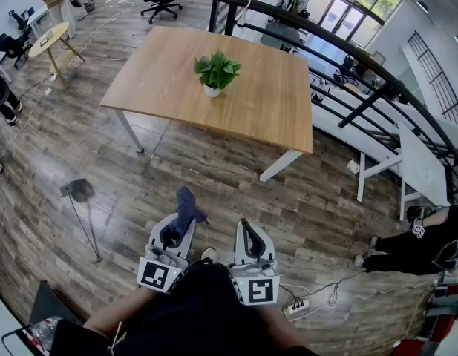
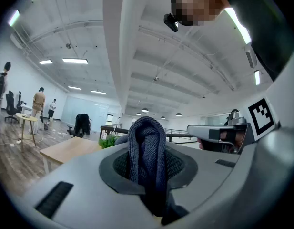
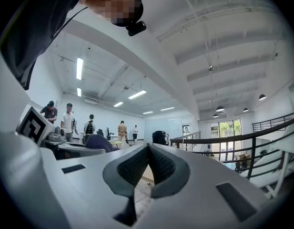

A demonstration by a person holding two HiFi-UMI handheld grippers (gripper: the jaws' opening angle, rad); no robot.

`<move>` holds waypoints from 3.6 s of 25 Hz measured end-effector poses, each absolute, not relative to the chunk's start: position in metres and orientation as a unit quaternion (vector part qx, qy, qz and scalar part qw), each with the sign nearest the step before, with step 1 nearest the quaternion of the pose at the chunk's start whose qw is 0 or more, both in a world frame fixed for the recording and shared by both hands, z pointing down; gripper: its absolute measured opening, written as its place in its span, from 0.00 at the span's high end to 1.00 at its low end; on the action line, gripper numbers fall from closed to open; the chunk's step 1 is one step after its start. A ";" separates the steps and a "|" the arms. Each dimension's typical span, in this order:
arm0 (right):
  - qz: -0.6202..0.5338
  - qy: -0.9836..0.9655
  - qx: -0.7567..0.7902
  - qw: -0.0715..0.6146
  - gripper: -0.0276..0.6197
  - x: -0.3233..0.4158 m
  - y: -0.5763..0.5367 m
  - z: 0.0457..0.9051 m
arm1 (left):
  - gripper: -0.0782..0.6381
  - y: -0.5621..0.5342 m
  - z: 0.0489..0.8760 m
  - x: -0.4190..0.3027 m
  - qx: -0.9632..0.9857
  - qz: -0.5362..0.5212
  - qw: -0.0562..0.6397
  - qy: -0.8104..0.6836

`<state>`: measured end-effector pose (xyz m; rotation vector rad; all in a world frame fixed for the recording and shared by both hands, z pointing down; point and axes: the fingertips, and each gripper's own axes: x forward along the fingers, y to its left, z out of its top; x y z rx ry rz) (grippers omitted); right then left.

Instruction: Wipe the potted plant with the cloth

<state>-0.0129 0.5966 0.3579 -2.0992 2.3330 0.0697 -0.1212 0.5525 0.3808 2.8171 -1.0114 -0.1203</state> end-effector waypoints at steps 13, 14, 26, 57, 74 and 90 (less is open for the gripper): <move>-0.033 0.748 -0.662 0.031 0.93 0.024 0.608 0.384 | 0.77 0.551 0.395 -0.111 0.925 -0.036 0.063 -0.372; -0.038 0.748 -0.662 0.035 0.93 0.027 0.607 0.386 | 0.77 0.551 0.397 -0.109 0.925 -0.026 0.065 -0.374; -0.074 0.768 -0.634 0.049 0.93 0.045 0.565 0.398 | 0.77 0.498 0.413 -0.102 0.913 -0.010 0.085 -0.399; 0.017 0.828 -0.561 -0.020 0.92 0.159 0.136 0.412 | 0.77 0.059 0.504 0.001 0.915 0.051 0.096 -0.387; -0.128 0.835 -0.495 -0.202 0.61 0.168 0.090 0.613 | 0.77 -0.004 0.631 -0.004 0.901 0.159 0.204 -0.347; -0.116 0.848 -0.429 -0.288 0.60 0.131 0.032 0.658 | 0.77 -0.018 0.659 0.068 0.952 0.195 0.190 -0.138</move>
